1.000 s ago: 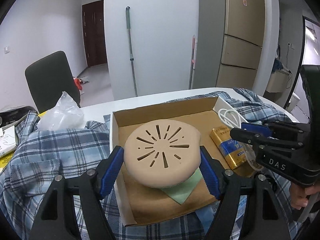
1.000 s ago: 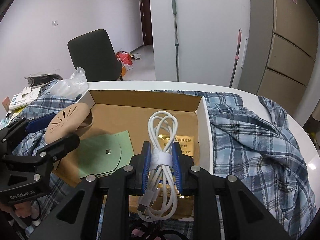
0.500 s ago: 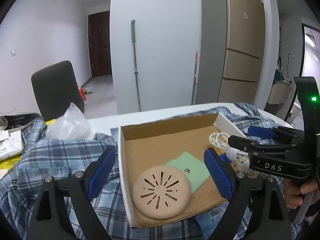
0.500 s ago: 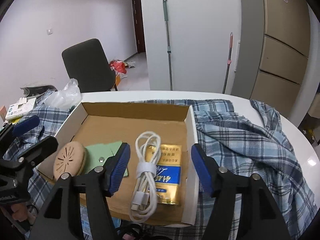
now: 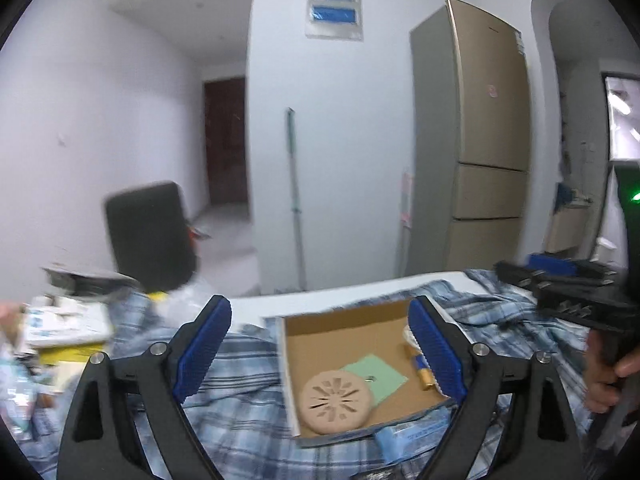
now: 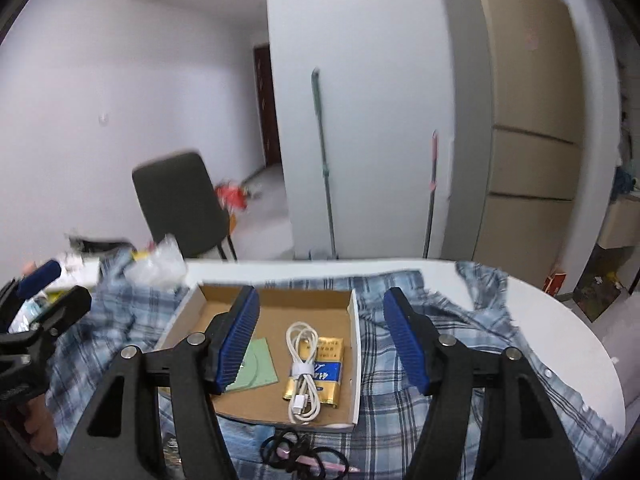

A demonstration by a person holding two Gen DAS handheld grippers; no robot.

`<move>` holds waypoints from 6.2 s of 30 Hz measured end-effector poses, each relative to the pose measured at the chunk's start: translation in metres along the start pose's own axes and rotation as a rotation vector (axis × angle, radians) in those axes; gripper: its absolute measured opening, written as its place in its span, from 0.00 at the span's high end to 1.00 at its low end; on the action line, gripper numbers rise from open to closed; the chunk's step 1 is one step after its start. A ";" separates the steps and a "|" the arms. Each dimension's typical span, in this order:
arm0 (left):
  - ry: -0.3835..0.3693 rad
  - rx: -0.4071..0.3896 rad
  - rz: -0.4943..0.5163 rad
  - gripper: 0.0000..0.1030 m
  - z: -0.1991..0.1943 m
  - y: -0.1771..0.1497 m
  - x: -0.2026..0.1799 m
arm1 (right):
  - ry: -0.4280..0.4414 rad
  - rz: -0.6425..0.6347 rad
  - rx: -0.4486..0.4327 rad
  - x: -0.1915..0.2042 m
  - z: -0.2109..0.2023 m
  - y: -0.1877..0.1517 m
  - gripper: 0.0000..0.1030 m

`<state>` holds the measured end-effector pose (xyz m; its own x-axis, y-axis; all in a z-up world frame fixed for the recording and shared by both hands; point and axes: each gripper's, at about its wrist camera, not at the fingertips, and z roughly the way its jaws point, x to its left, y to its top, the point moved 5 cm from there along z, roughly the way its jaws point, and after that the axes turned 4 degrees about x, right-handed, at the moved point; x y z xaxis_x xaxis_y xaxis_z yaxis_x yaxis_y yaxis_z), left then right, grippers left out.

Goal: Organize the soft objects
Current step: 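Place the sponge and white cable into the box with both grippers, then move the left gripper to the black Face packet and grasp it, then lift the black Face packet off the shirt with the left gripper, then hold the Face packet up with the left gripper while the right gripper grasps the black pink-tipped cable, then lower the Face packet and black cable into the box and open both grippers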

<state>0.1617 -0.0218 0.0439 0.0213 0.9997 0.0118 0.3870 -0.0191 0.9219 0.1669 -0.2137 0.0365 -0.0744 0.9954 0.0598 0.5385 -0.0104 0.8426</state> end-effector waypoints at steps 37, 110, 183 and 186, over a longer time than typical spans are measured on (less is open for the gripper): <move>-0.142 0.260 0.009 0.11 0.008 -0.097 -0.023 | -0.069 -0.068 -0.049 0.004 -0.026 -0.098 0.33; -0.225 0.668 0.011 0.49 0.060 -0.157 -0.024 | 0.037 0.050 0.265 -0.010 0.024 -0.126 0.21; -0.217 0.063 0.058 0.52 -0.026 -0.081 -0.026 | 0.104 -0.205 0.105 0.042 -0.002 -0.111 0.96; -0.220 0.044 0.049 0.52 -0.030 -0.070 -0.024 | 0.089 -0.239 0.066 0.046 -0.013 -0.100 0.96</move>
<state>0.1065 -0.0442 -0.0091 0.2397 0.9703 -0.0326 0.4204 -0.0735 0.9043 0.0990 -0.1677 -0.0380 -0.2776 0.9567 -0.0872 0.5502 0.2327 0.8020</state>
